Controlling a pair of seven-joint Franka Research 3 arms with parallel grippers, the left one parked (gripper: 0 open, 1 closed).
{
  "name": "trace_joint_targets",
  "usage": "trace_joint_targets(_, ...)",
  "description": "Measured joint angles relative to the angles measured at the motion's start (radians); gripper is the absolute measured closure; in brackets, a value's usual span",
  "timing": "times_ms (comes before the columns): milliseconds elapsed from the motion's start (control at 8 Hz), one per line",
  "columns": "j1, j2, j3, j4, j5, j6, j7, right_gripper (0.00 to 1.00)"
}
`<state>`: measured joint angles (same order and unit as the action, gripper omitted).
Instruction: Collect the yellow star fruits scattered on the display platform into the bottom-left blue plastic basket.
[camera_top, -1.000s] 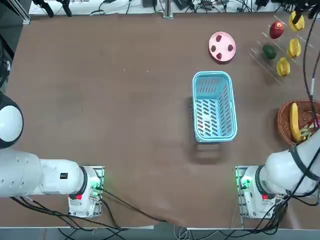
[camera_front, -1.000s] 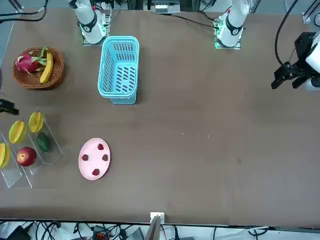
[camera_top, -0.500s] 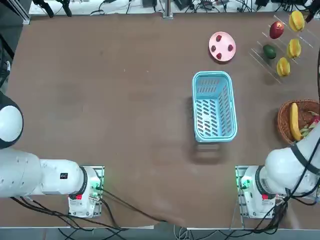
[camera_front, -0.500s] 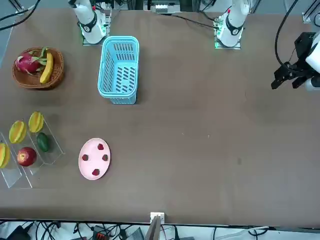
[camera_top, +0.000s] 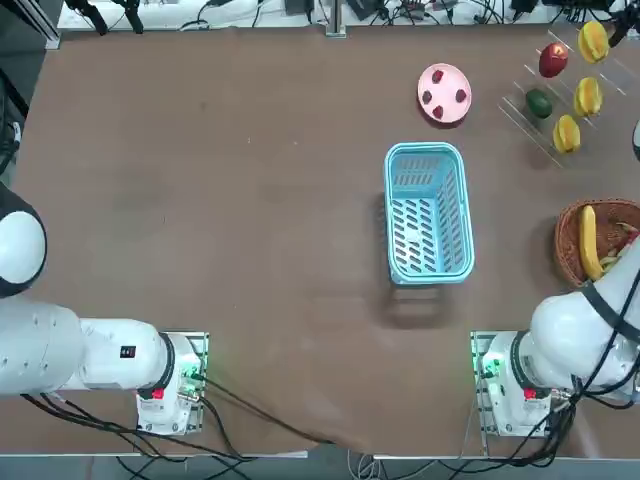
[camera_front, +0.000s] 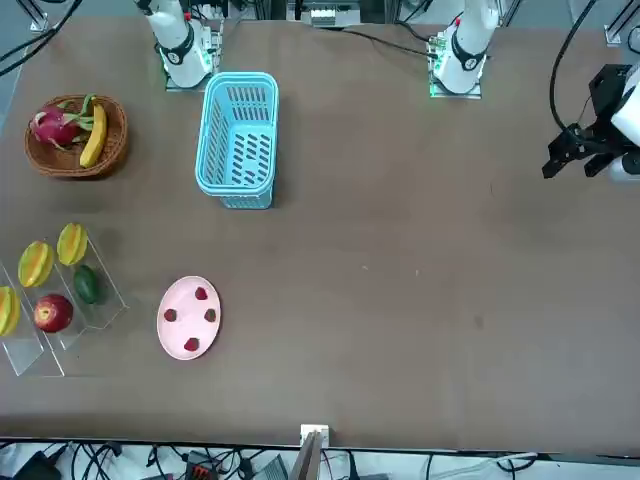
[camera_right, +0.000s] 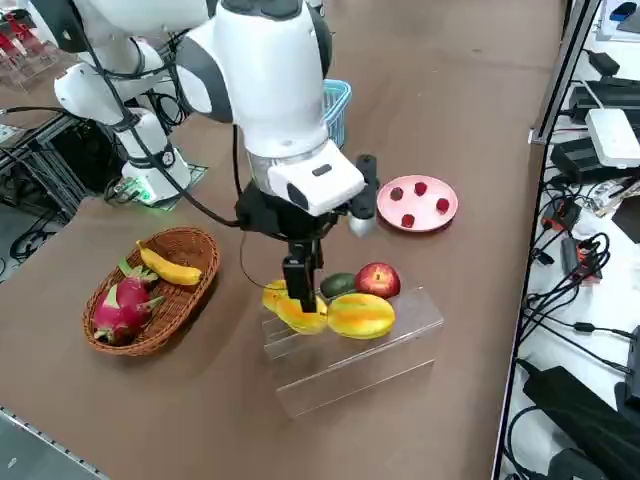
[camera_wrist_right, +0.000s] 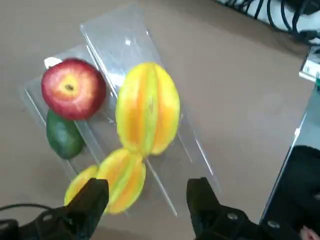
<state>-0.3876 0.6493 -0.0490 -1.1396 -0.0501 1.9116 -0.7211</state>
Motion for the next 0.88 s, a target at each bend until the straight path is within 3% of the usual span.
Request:
trace_joint_targets(375,0.004,0.042,0.033,0.009,0.027,0.068,0.0,0.04)
trace_joint_targets(875,-0.002,0.111,0.034,0.022,0.027,0.134,0.0,0.04)
